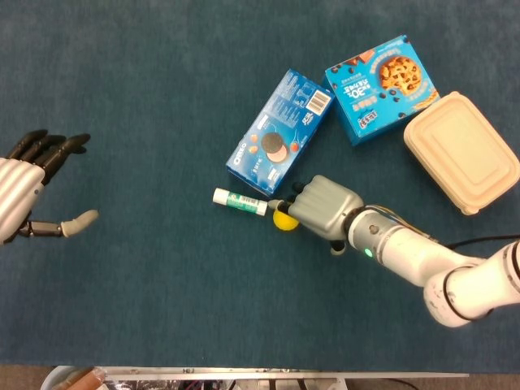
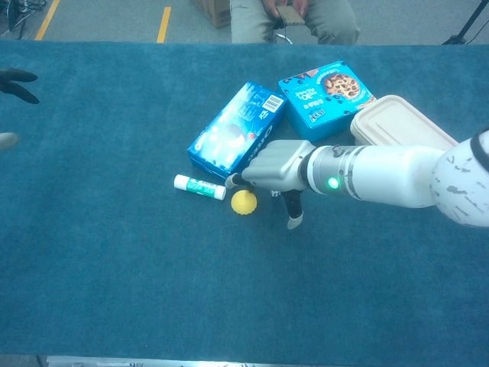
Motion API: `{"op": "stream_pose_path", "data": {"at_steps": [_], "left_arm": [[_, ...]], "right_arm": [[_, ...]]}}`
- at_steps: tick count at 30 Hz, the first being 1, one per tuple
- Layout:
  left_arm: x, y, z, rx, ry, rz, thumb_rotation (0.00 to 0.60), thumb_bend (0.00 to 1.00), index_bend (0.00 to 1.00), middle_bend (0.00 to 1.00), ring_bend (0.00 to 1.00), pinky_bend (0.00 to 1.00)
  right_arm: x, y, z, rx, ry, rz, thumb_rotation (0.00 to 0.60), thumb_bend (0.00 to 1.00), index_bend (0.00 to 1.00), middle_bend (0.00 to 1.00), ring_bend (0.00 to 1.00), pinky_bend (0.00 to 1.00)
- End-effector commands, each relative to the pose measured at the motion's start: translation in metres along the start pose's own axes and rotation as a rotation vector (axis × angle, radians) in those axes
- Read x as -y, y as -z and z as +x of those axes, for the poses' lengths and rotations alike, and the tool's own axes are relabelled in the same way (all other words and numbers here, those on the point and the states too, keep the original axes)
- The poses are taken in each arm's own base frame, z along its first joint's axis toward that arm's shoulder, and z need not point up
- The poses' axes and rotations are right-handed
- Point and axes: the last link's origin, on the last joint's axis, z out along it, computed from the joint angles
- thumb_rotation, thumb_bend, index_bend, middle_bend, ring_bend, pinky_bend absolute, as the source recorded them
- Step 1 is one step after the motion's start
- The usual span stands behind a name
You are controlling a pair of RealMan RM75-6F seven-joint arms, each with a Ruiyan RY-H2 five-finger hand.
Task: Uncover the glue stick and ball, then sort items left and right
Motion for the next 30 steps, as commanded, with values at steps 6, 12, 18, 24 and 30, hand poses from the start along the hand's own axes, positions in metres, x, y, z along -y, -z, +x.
{"op": "stream_pose_path", "data": {"at_steps": [6, 12, 18, 24, 30], "left_arm": [[-0.002, -0.001, 0.001, -0.003, -0.003, -0.008, 0.206, 0.19, 0.22, 0.19, 0.11, 0.07], [-0.004, -0.002, 0.000, 0.003, -0.006, -0.011, 0.207, 0.19, 0.22, 0.19, 0.11, 0.07], [-0.008, -0.005, -0.003, 0.012, -0.009, -0.026, 0.205, 0.19, 0.22, 0.19, 0.11, 0.07], [-0.010, -0.007, -0.006, 0.024, -0.010, -0.031, 0.206, 0.19, 0.22, 0.19, 0.11, 0.07], [-0.012, -0.007, -0.006, 0.026, -0.010, -0.033, 0.204, 0.19, 0.22, 0.19, 0.11, 0.07]], "right_arm": [[0.019, -0.004, 0.006, -0.030, -0.007, 0.047, 0.600, 0.00, 0.09, 0.27, 0.15, 0.33], [0.008, 0.008, 0.006, -0.051, -0.004, 0.024, 0.600, 0.00, 0.09, 0.27, 0.15, 0.33], [-0.024, 0.025, -0.012, -0.007, 0.011, -0.049, 0.600, 0.00, 0.09, 0.27, 0.15, 0.33], [-0.043, 0.031, -0.022, 0.016, 0.009, -0.091, 0.600, 0.00, 0.09, 0.27, 0.15, 0.33], [-0.041, 0.026, -0.026, 0.019, 0.002, -0.075, 0.600, 0.00, 0.09, 0.27, 0.15, 0.33]]}}
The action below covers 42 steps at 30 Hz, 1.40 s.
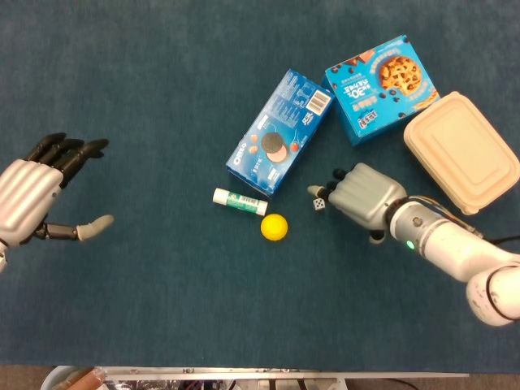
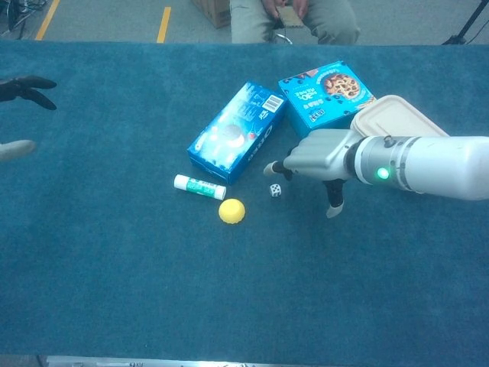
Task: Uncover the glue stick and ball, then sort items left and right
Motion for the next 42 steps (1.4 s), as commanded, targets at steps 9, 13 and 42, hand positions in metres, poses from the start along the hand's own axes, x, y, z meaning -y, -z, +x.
{"op": "stream_pose_path", "data": {"at_steps": [9, 13, 42], "left_arm": [[0.003, 0.002, 0.001, -0.001, 0.005, 0.009, 0.203, 0.19, 0.22, 0.19, 0.11, 0.07], [0.003, 0.003, 0.001, -0.004, 0.008, 0.009, 0.204, 0.19, 0.22, 0.19, 0.11, 0.07], [0.011, 0.016, 0.009, -0.038, 0.007, 0.030, 0.203, 0.19, 0.22, 0.19, 0.11, 0.07]], "right_arm": [[0.015, -0.006, -0.001, -0.002, 0.002, 0.046, 0.600, 0.00, 0.09, 0.27, 0.15, 0.33], [0.027, -0.010, 0.003, -0.013, 0.010, 0.073, 0.600, 0.00, 0.09, 0.27, 0.15, 0.33], [0.085, -0.029, 0.045, -0.128, -0.021, 0.151, 0.600, 0.00, 0.09, 0.27, 0.15, 0.33]]}}
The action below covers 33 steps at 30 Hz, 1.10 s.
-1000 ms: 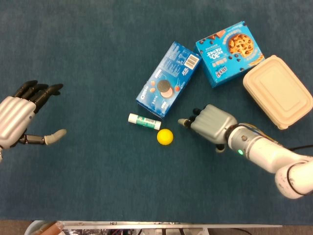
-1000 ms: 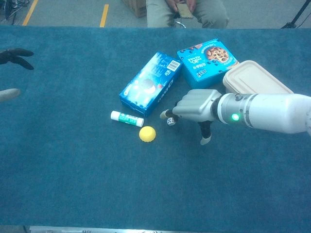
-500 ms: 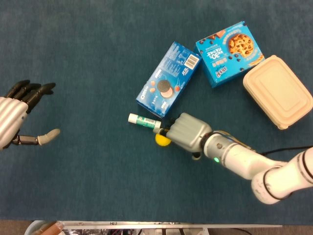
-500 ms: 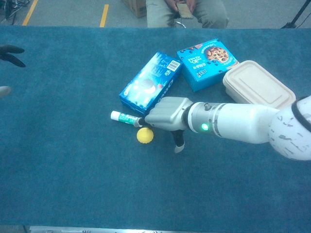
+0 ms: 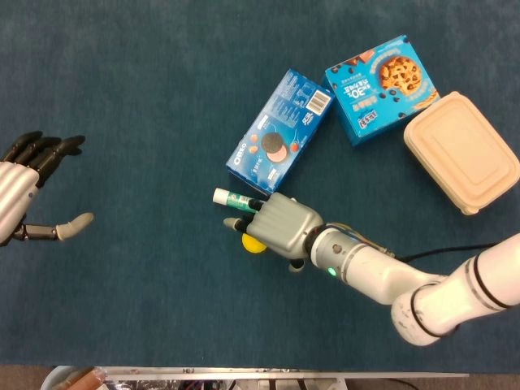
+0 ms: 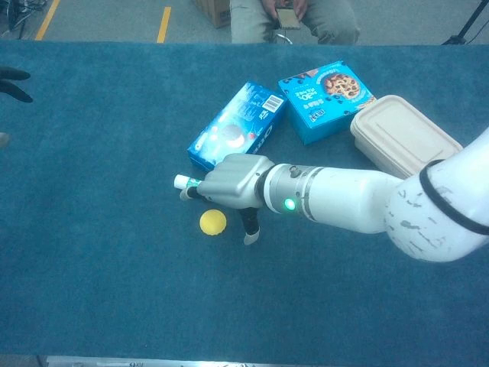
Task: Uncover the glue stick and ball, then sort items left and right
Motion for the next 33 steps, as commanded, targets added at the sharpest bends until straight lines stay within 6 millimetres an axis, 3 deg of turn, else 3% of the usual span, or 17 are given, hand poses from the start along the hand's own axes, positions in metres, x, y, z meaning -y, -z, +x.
{"op": "stream_pose_path", "data": {"at_steps": [1, 7, 8, 11, 12, 13, 26, 33], "left_arm": [[-0.001, 0.000, 0.001, 0.000, -0.003, -0.003, 0.204, 0.19, 0.22, 0.19, 0.11, 0.07], [-0.005, -0.004, -0.002, 0.012, -0.016, -0.011, 0.209, 0.19, 0.22, 0.19, 0.11, 0.07], [-0.005, -0.004, -0.002, 0.013, -0.019, -0.012, 0.233, 0.19, 0.22, 0.19, 0.11, 0.07], [-0.006, -0.007, -0.004, 0.015, -0.045, -0.015, 0.512, 0.19, 0.22, 0.19, 0.11, 0.07], [-0.007, -0.008, -0.004, 0.015, -0.054, -0.016, 0.580, 0.19, 0.22, 0.19, 0.11, 0.07], [-0.008, -0.009, -0.005, 0.016, -0.058, -0.018, 0.598, 0.19, 0.22, 0.19, 0.11, 0.07], [-0.031, -0.029, -0.012, 0.086, -0.088, -0.205, 0.600, 0.19, 0.23, 0.20, 0.11, 0.07], [-0.057, -0.038, -0.023, 0.143, -0.142, -0.385, 0.600, 0.19, 0.29, 0.23, 0.11, 0.07]], "right_arm": [[-0.008, 0.010, 0.003, -0.013, 0.015, -0.015, 0.600, 0.00, 0.09, 0.27, 0.15, 0.33], [-0.030, 0.033, 0.003, -0.040, 0.059, -0.062, 0.600, 0.00, 0.09, 0.27, 0.15, 0.33], [-0.034, 0.036, 0.004, -0.046, 0.062, -0.073, 0.600, 0.00, 0.09, 0.27, 0.15, 0.33], [-0.049, 0.047, 0.006, -0.068, 0.053, -0.117, 0.600, 0.00, 0.09, 0.27, 0.15, 0.33], [-0.056, 0.052, 0.008, -0.077, 0.046, -0.137, 0.600, 0.01, 0.09, 0.27, 0.15, 0.33], [-0.061, 0.056, 0.009, -0.083, 0.040, -0.151, 0.600, 0.01, 0.09, 0.27, 0.15, 0.33], [-0.154, 0.139, 0.024, -0.183, -0.041, -0.439, 0.600, 0.01, 0.09, 0.27, 0.15, 0.33], [-0.182, 0.166, 0.019, -0.183, -0.067, -0.524, 0.600, 0.01, 0.09, 0.27, 0.15, 0.33]]}}
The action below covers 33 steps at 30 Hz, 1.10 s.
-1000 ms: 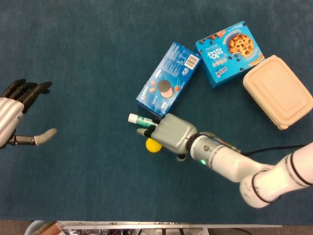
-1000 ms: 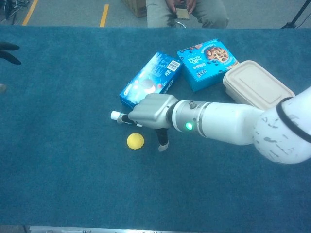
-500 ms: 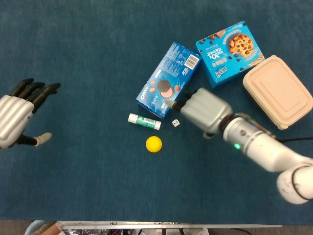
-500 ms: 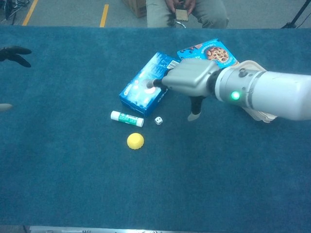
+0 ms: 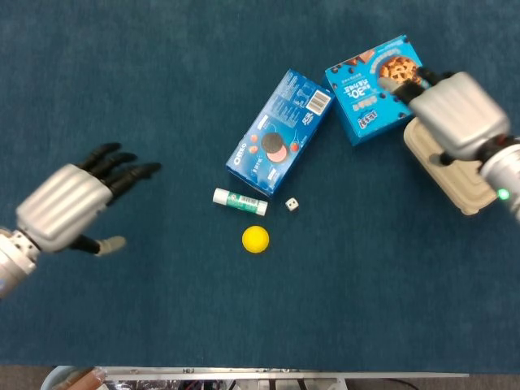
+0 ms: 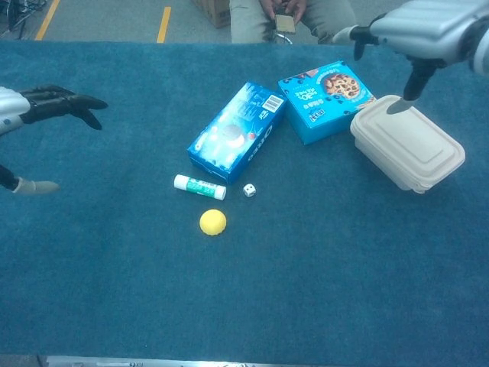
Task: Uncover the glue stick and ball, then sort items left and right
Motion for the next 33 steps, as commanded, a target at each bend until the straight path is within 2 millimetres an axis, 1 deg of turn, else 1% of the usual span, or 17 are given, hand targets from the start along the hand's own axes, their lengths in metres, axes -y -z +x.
{"op": "stream_pose_path", "data": {"at_steps": [1, 8, 18, 19, 20, 21, 22, 23, 24, 26, 27, 30, 33], "left_arm": [[-0.014, -0.011, -0.005, 0.037, -0.012, -0.098, 0.600, 0.19, 0.29, 0.23, 0.11, 0.07], [-0.041, -0.039, -0.013, 0.095, -0.021, -0.258, 0.600, 0.19, 0.29, 0.23, 0.11, 0.07], [-0.065, -0.082, -0.032, 0.210, -0.027, -0.368, 0.594, 0.19, 0.27, 0.19, 0.11, 0.07], [-0.067, -0.085, -0.034, 0.222, -0.028, -0.372, 0.580, 0.19, 0.26, 0.19, 0.11, 0.06], [-0.069, -0.089, -0.036, 0.230, -0.031, -0.375, 0.543, 0.19, 0.26, 0.18, 0.11, 0.06], [-0.070, -0.093, -0.038, 0.240, -0.039, -0.380, 0.468, 0.19, 0.25, 0.17, 0.10, 0.05], [-0.071, -0.097, -0.040, 0.247, -0.044, -0.383, 0.411, 0.19, 0.25, 0.17, 0.10, 0.05], [-0.073, -0.100, -0.043, 0.253, -0.047, -0.386, 0.369, 0.18, 0.25, 0.17, 0.10, 0.04], [-0.075, -0.104, -0.046, 0.261, -0.049, -0.388, 0.307, 0.18, 0.24, 0.16, 0.09, 0.04], [-0.078, -0.110, -0.051, 0.273, -0.054, -0.390, 0.251, 0.17, 0.23, 0.15, 0.09, 0.03], [-0.080, -0.114, -0.055, 0.281, -0.068, -0.394, 0.234, 0.17, 0.23, 0.14, 0.08, 0.03], [-0.083, -0.123, -0.063, 0.287, -0.106, -0.398, 0.218, 0.17, 0.23, 0.13, 0.07, 0.04], [-0.083, -0.131, -0.070, 0.284, -0.131, -0.386, 0.217, 0.17, 0.23, 0.13, 0.07, 0.03]], "right_arm": [[-0.014, 0.004, -0.001, 0.003, -0.010, -0.031, 0.600, 0.01, 0.09, 0.27, 0.15, 0.33], [-0.036, 0.011, -0.007, 0.015, -0.040, -0.079, 0.600, 0.01, 0.09, 0.27, 0.15, 0.33], [-0.054, 0.018, -0.023, 0.039, -0.054, -0.101, 0.600, 0.01, 0.09, 0.27, 0.15, 0.33], [-0.055, 0.018, -0.025, 0.042, -0.055, -0.102, 0.600, 0.01, 0.09, 0.27, 0.15, 0.33], [-0.057, 0.018, -0.026, 0.044, -0.056, -0.104, 0.600, 0.01, 0.09, 0.27, 0.15, 0.33], [-0.059, 0.017, -0.028, 0.047, -0.058, -0.107, 0.600, 0.01, 0.09, 0.27, 0.15, 0.33], [-0.061, 0.017, -0.029, 0.049, -0.060, -0.109, 0.600, 0.01, 0.09, 0.27, 0.15, 0.33], [-0.062, 0.017, -0.030, 0.051, -0.062, -0.111, 0.600, 0.01, 0.09, 0.27, 0.15, 0.33], [-0.064, 0.017, -0.032, 0.055, -0.065, -0.114, 0.600, 0.01, 0.09, 0.27, 0.15, 0.33], [-0.066, 0.015, -0.034, 0.058, -0.069, -0.116, 0.600, 0.01, 0.09, 0.27, 0.15, 0.33], [-0.067, 0.015, -0.035, 0.061, -0.072, -0.116, 0.600, 0.01, 0.09, 0.27, 0.15, 0.33], [-0.069, 0.013, -0.038, 0.068, -0.075, -0.113, 0.600, 0.01, 0.09, 0.27, 0.15, 0.33], [-0.069, 0.012, -0.040, 0.072, -0.078, -0.110, 0.600, 0.01, 0.09, 0.27, 0.15, 0.33]]}}
